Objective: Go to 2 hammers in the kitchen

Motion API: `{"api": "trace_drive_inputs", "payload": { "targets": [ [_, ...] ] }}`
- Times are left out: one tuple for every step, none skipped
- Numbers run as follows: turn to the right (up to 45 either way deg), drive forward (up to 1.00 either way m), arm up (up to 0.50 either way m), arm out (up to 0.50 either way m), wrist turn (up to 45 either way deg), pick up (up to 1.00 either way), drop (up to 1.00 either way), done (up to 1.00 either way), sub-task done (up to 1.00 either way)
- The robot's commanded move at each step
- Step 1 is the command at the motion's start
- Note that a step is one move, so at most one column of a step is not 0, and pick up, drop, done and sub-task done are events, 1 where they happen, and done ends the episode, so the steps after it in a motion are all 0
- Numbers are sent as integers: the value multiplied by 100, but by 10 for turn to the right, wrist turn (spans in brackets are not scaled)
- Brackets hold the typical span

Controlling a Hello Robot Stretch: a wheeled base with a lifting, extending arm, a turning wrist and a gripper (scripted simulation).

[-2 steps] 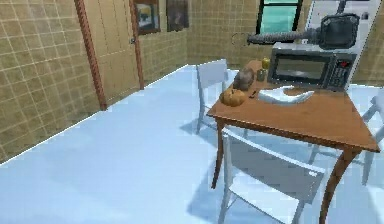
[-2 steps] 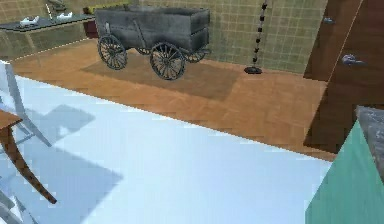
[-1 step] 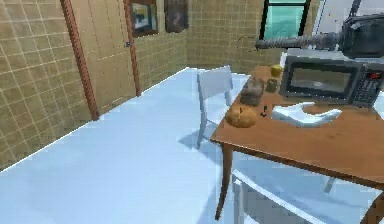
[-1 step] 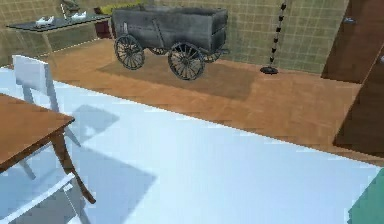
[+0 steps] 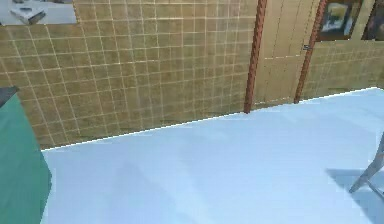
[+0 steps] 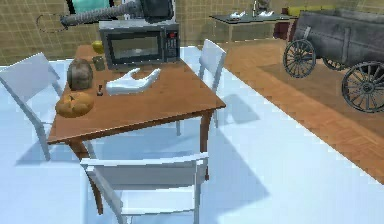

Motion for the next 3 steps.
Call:
{"api": "trace_drive_inputs", "payload": {
  "targets": [
    [-270,0,0,0,0,0,0,0,0],
    [0,90,0,0,0,0,0,0,0],
    [-450,0,0,0,0,0,0,0,0]
  ]
}}
